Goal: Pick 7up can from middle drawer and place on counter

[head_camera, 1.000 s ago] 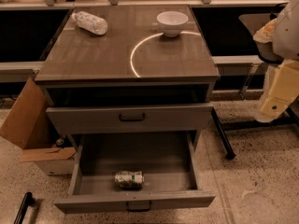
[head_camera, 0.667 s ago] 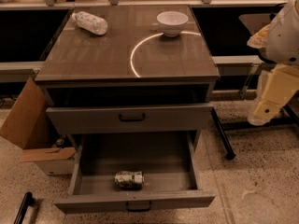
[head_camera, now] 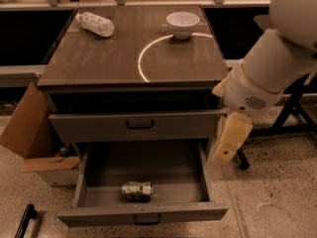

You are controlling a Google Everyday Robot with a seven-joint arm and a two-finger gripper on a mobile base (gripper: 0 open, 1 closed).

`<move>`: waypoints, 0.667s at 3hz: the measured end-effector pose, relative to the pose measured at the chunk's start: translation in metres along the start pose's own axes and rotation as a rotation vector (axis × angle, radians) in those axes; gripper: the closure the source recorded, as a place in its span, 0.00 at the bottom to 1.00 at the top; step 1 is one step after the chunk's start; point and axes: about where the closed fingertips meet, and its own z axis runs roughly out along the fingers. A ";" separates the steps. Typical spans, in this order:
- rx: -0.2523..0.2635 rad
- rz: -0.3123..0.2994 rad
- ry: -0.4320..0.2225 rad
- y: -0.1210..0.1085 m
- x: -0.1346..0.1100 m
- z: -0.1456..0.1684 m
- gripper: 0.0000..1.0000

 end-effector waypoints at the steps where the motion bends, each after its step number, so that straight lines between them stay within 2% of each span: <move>1: -0.107 0.022 -0.042 0.028 -0.016 0.058 0.00; 2: -0.107 0.022 -0.042 0.028 -0.016 0.058 0.00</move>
Offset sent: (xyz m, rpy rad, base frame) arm -0.0122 0.0309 -0.0378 0.0545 0.0728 0.0100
